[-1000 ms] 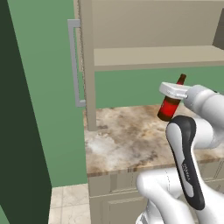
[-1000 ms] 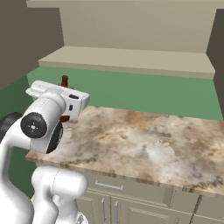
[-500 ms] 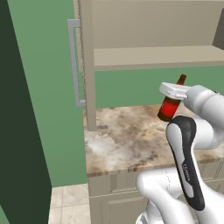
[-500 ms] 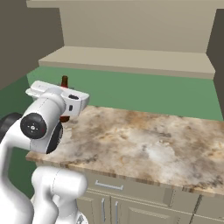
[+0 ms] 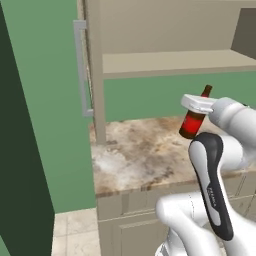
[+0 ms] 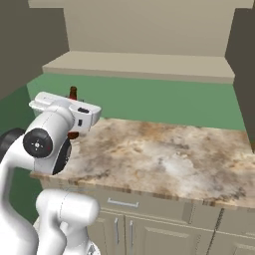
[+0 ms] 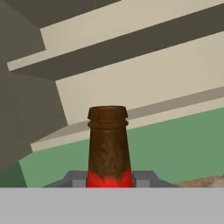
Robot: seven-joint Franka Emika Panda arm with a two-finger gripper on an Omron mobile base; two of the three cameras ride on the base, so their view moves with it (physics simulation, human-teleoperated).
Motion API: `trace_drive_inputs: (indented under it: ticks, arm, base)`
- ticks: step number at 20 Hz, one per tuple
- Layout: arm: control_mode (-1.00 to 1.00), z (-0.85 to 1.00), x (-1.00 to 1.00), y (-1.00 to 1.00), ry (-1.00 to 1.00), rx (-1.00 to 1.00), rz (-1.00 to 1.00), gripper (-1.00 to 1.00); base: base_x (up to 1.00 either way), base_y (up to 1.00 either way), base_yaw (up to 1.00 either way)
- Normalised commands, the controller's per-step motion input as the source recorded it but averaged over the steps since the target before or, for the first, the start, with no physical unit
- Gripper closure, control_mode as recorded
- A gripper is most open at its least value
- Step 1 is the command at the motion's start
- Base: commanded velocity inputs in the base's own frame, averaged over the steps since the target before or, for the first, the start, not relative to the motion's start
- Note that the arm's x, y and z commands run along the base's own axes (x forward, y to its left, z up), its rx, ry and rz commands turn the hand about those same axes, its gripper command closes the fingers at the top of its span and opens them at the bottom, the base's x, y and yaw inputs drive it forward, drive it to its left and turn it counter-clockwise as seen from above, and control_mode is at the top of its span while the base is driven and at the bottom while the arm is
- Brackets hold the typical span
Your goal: Open the cabinet directly in front. Then move the beer and the mug to the dining counter with the jar on it.
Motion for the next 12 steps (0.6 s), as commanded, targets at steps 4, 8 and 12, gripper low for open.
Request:
trace_drive_inputs:
  ticks: [4,8,12]
  arm:
    - [1.0,0.0,0.0,0.0,0.0,0.0,0.0,1.0]
    - [1.0,0.0,0.0,0.0,0.0,0.0,0.0,1.0]
    - [1.0,0.0,0.0,0.0,0.0,0.0,0.0,1.0]
  base:
    - [-0.54,-0.14,-0.28]
    - [-0.47,-0.17,-0.36]
    - [-0.44,-0.19,-0.44]
